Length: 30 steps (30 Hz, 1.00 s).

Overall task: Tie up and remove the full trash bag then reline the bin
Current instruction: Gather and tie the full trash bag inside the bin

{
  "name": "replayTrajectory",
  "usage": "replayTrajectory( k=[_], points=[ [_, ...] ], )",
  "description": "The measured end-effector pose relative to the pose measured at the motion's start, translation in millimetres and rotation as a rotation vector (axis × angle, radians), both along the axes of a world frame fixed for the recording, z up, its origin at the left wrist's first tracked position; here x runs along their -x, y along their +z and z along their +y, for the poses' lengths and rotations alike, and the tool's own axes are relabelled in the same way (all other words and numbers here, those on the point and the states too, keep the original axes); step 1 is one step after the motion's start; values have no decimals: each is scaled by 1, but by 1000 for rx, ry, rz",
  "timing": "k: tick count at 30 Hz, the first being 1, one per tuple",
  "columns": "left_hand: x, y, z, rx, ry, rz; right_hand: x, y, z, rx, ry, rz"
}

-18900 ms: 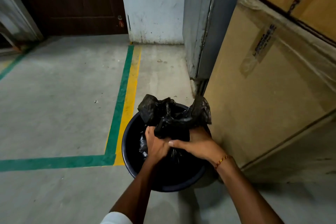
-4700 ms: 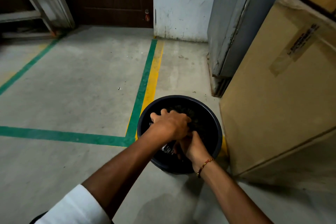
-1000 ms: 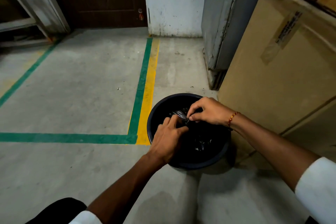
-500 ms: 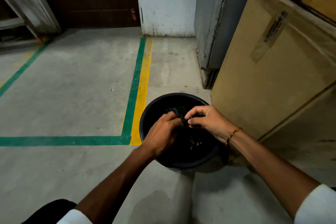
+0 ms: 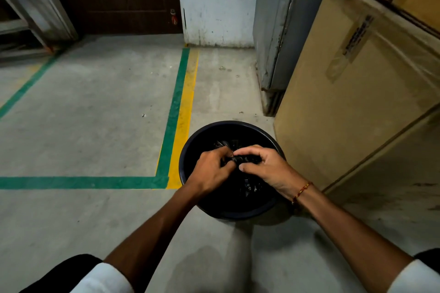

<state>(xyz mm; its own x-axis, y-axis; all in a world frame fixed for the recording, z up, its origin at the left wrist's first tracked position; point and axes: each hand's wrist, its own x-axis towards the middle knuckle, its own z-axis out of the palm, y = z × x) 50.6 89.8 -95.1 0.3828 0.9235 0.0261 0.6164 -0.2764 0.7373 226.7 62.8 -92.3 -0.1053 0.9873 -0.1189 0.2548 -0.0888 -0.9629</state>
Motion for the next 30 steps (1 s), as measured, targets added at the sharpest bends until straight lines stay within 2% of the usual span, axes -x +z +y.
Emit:
replayTrajectory(
  k=[5, 8, 14, 19, 23, 27, 30],
  points=[
    [0, 2, 4, 103, 58, -19, 7, -2, -3, -251, 77, -388],
    [-1, 2, 5, 156, 74, -29, 13, -4, -5, -342, 14, -472],
    [-3, 3, 6, 182, 78, -38, 26, -10, -7, -285, -201, -348],
    [-6, 2, 4, 72, 51, 26, 33, -17, -6, -75, -382, -91],
    [-9, 1, 2, 7, 64, 17, 35, -18, 0, 6, -463, 91],
    [-11, -1, -2, 21, 128, -75, 35, -15, 3, 52, -490, 109],
    [-11, -2, -1, 12, 119, -44, 35, -16, 3, 35, -488, 66]
  ],
)
